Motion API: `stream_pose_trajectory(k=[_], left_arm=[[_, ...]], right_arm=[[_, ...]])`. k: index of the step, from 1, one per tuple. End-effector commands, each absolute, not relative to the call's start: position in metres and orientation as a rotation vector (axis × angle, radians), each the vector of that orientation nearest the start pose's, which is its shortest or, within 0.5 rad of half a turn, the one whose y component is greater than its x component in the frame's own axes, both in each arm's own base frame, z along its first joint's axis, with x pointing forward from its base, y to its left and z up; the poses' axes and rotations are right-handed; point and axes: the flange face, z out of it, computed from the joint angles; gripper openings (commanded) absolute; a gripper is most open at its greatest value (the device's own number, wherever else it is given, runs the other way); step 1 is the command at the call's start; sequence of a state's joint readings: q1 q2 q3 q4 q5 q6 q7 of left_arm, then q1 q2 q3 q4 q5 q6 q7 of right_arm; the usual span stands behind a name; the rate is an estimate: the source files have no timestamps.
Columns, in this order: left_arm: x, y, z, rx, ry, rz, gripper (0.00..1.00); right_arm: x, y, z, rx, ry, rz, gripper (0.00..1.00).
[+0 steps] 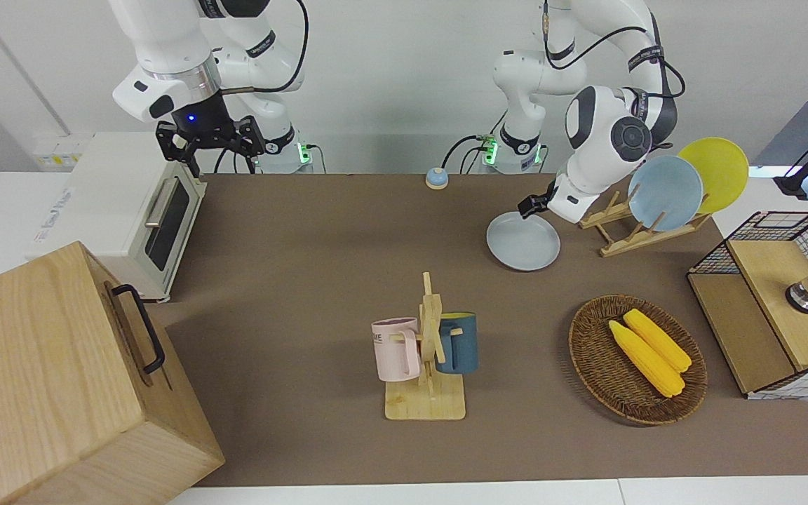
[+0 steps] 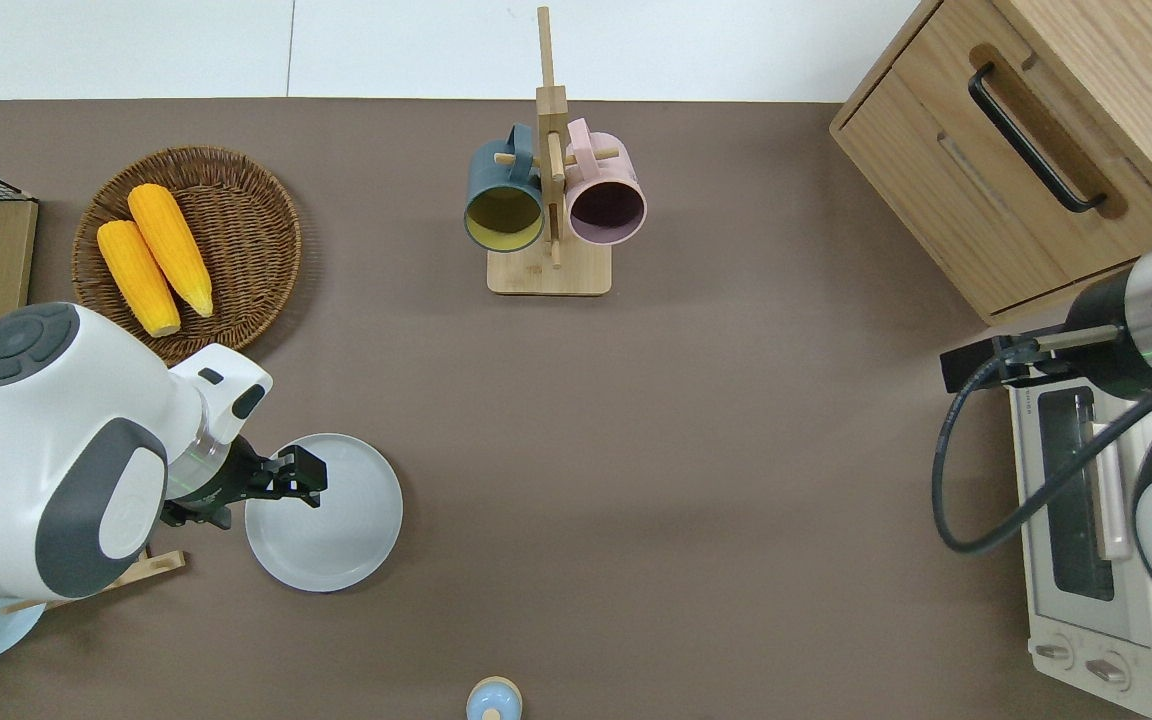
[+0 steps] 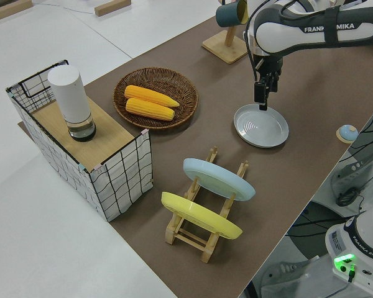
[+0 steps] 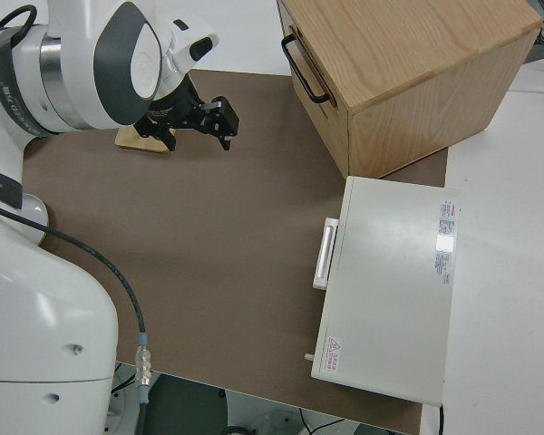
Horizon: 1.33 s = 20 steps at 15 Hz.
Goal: Pick gray plate from low plate rack and place it on table with left arm
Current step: 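Open the left gripper and withdraw it toward the corn basket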
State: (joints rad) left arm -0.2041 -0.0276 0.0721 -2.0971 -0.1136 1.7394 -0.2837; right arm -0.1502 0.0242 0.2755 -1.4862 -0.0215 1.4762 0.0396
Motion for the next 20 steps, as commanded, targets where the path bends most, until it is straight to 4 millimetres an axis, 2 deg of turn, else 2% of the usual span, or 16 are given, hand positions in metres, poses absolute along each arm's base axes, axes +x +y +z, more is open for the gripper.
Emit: stream_pose_trajectory(k=[1, 4, 6, 8, 11, 15, 18, 20], left_arm=[[0.505, -0.065, 0.436, -3.123, -0.341, 0.455, 0.99], [0.516, -0.060, 0.458, -3.127, -0.344, 0.373, 0.99], [0.524, -0.045, 0.477, -3.124, -0.377, 0.310, 0.99], [0.529, -0.041, 0.498, -3.127, -0.374, 0.277, 0.99], [0.532, -0.022, 0.522, -3.141, -0.410, 0.217, 0.99], [0.536, -0.020, 0.554, -3.143, -0.399, 0.147, 0.99], [0.536, -0.018, 0.599, -3.150, -0.397, 0.092, 0.99], [0.536, -0.021, 0.616, -3.155, -0.389, 0.056, 0.99]], right_arm=[[0.546, 0.064, 0.647, -3.159, -0.111, 0.054, 0.983], [0.547, 0.063, 0.647, -3.159, -0.111, 0.057, 0.983], [0.547, 0.063, 0.647, -3.159, -0.111, 0.057, 0.983], [0.547, 0.063, 0.647, -3.159, -0.108, 0.057, 0.983], [0.547, 0.064, 0.648, -3.159, -0.111, 0.052, 0.983], [0.546, 0.064, 0.647, -3.159, -0.111, 0.054, 0.983], [0.547, 0.063, 0.647, -3.159, -0.108, 0.057, 0.983], [0.547, 0.064, 0.648, -3.159, -0.111, 0.052, 0.983]])
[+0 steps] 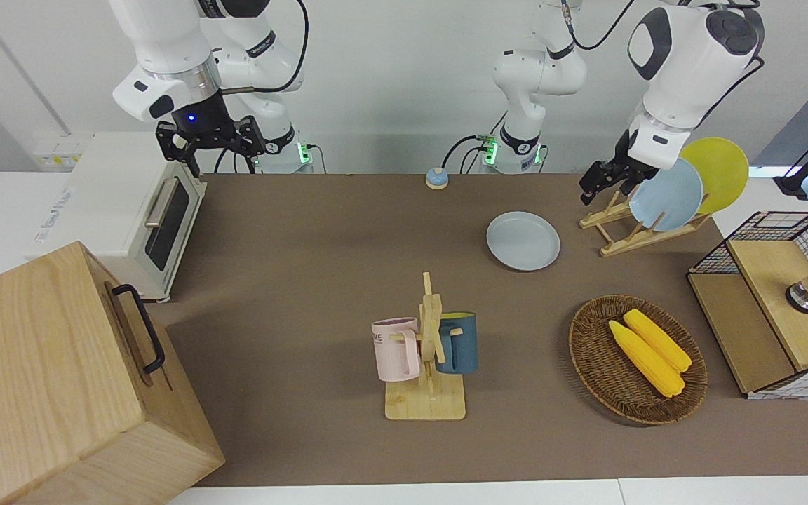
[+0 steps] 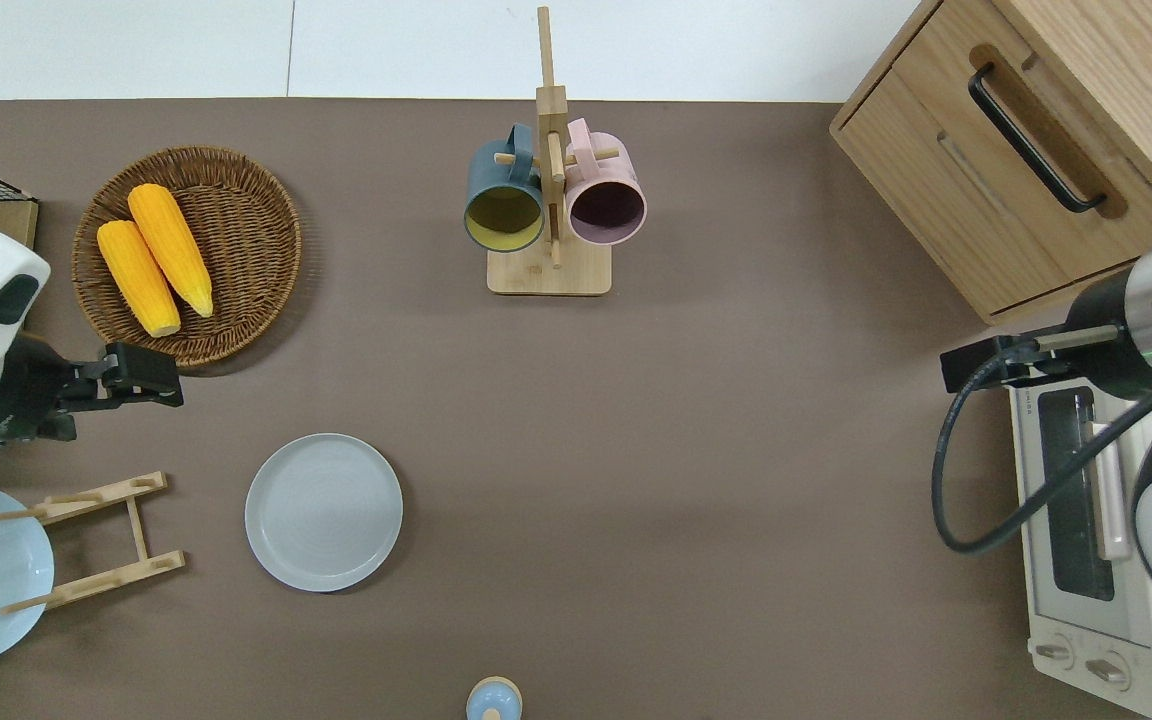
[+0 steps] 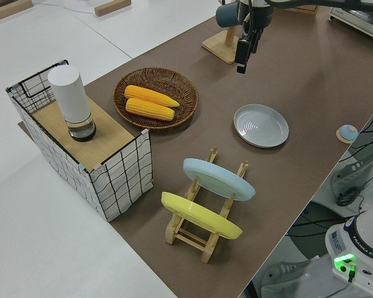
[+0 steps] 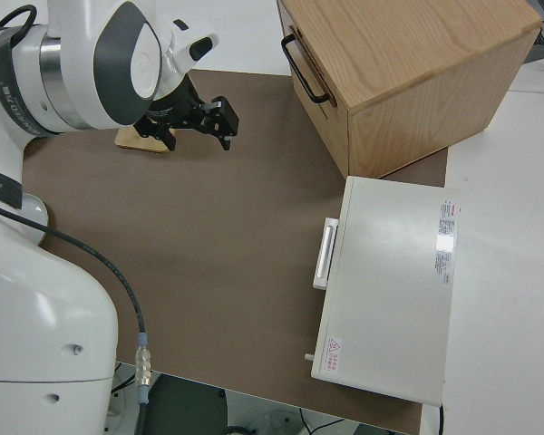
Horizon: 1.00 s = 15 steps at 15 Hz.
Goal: Pick gray plate from low plate rack and place it on table with left arm
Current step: 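Open the left gripper and withdraw it toward the corn basket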
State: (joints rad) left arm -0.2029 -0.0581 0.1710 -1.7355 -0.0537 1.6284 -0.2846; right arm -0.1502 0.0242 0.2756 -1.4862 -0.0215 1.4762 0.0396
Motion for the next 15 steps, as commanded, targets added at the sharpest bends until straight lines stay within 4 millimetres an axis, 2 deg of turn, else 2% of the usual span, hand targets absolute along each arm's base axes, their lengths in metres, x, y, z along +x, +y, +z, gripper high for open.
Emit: stream_pose_trajectory(k=[1, 3, 5, 8, 15], left_arm=[[0.536, -0.022, 0.618, -3.156, -0.387, 0.048, 0.99], [0.534, -0.026, 0.619, -3.143, -0.326, 0.062, 0.99], [0.531, -0.029, 0.634, -3.108, -0.207, 0.046, 0.99], [0.528, -0.027, 0.652, -3.119, -0.163, 0.029, 0.99], [0.530, -0.036, 0.654, -3.129, -0.165, 0.002, 0.99]], right_arm=[[0.546, 0.063, 0.647, -3.159, -0.108, 0.054, 0.983], [0.547, 0.063, 0.647, -3.159, -0.111, 0.057, 0.983], [0.546, 0.064, 0.647, -3.159, -0.111, 0.054, 0.983], [0.547, 0.064, 0.648, -3.159, -0.111, 0.052, 0.983], [0.546, 0.064, 0.647, -3.159, -0.111, 0.054, 0.983]])
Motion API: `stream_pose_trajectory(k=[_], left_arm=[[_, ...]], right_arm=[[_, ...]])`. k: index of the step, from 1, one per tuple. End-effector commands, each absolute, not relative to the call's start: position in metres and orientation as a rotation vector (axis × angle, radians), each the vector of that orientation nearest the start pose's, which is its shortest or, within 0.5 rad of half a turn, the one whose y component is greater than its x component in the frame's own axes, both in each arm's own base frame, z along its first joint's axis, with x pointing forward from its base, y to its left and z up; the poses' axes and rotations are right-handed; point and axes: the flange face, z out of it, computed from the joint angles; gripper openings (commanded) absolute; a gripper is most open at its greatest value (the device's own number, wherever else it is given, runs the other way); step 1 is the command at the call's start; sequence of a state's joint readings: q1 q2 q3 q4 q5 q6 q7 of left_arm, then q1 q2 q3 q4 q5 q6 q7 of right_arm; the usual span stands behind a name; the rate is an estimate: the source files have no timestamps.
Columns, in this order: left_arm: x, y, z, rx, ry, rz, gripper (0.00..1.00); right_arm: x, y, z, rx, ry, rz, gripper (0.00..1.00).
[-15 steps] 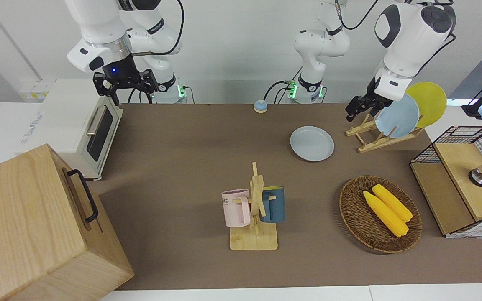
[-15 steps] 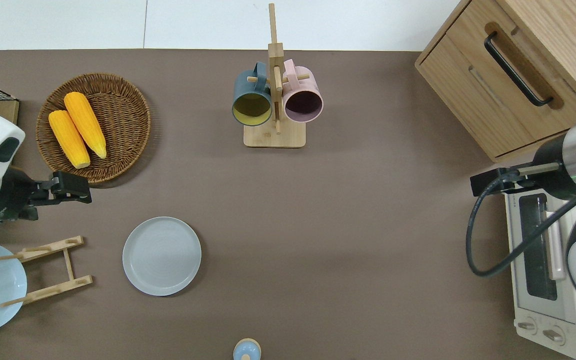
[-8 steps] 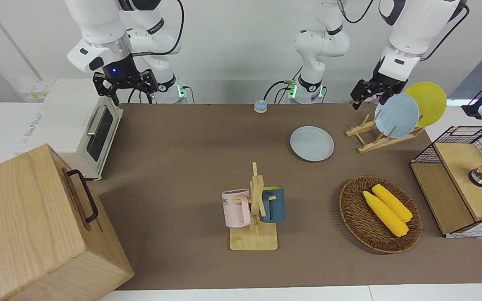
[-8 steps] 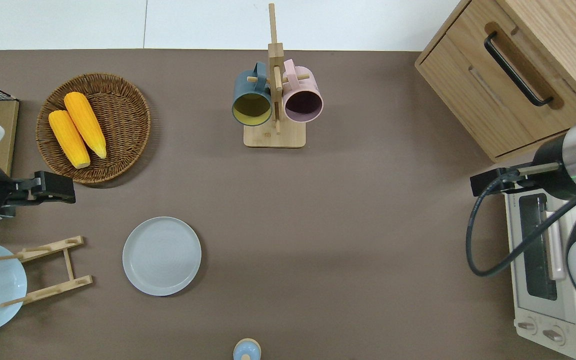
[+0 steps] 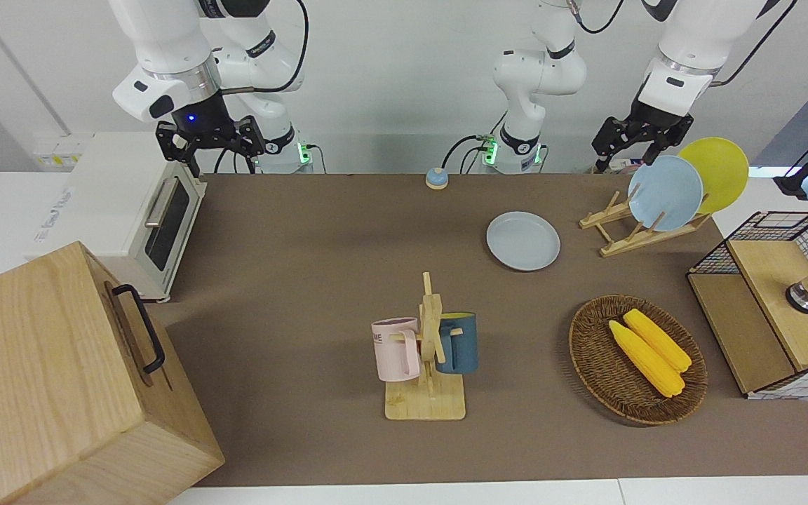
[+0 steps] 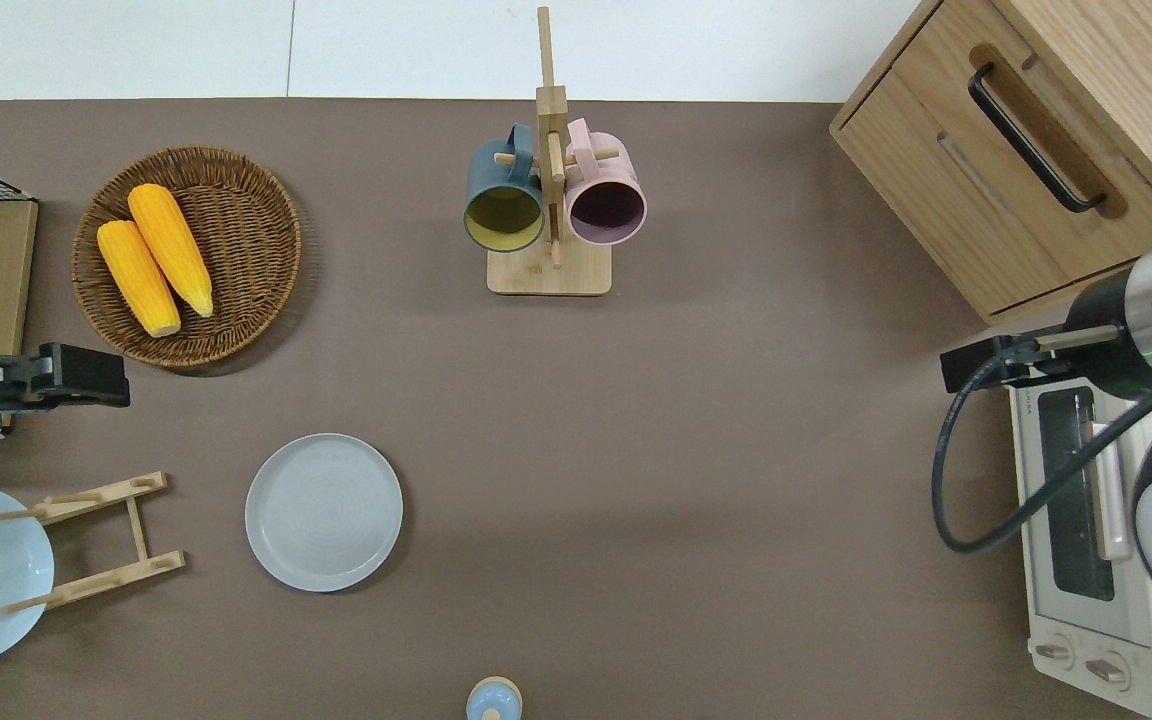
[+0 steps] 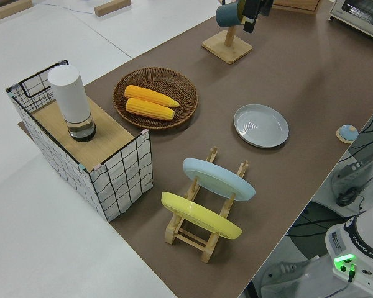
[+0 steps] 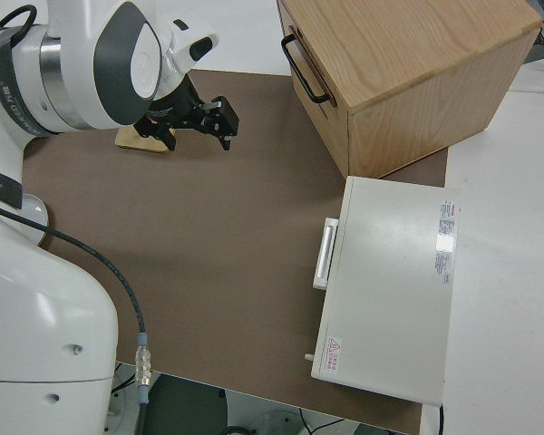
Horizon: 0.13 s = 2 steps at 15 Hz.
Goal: Pick gray plate from low plate rack and place it on table with left arm
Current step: 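Open the left gripper and withdraw it toward the corn basket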
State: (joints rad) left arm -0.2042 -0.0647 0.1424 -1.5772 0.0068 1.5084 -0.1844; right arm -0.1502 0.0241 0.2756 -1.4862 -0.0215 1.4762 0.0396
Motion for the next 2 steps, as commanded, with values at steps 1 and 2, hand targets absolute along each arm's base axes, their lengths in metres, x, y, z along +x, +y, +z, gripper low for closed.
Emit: stream_pose_trajectory(k=[1, 2], left_arm=[[0.5293, -0.0331, 0.6551, -3.127, -0.179, -0.001, 1.00], [0.5299, -0.0322, 0.6543, -3.126, -0.177, 0.001, 0.99]], right_arm=[[0.5469, 0.0626, 0.6466, -3.159, -0.108, 0.057, 0.983], [0.5464, 0.0635, 0.6474, -3.159, -0.111, 0.054, 0.983]])
